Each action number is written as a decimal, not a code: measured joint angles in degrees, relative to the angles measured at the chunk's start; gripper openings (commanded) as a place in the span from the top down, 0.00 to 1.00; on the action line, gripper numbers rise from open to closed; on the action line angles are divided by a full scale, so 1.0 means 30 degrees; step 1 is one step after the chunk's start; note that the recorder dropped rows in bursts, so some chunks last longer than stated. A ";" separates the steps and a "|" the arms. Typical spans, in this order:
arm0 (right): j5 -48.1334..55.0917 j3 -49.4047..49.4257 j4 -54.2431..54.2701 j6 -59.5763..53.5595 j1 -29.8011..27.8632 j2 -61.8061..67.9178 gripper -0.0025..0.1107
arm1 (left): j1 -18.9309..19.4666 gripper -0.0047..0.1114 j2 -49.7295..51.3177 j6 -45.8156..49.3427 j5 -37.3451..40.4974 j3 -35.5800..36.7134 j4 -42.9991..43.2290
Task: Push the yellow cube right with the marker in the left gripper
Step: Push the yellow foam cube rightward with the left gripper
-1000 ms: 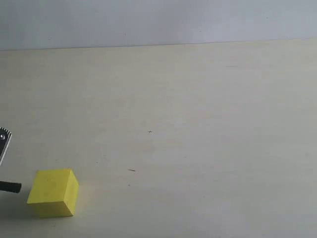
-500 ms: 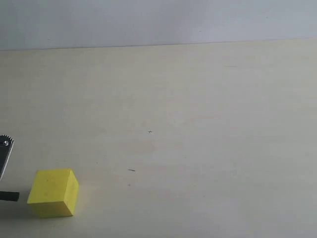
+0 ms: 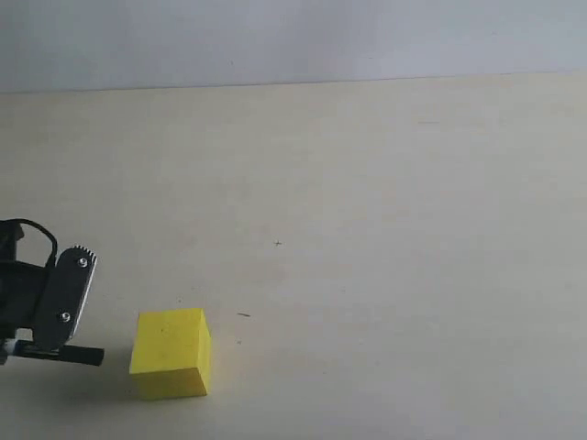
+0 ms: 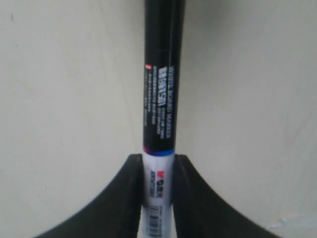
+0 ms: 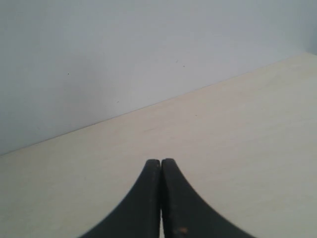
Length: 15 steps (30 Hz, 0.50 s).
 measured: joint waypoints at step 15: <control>0.0000 0.0000 0.0000 0.0000 0.0000 0.0000 0.98 | -0.2679 0.96 0.1123 -0.1726 0.0350 -0.1073 -0.1045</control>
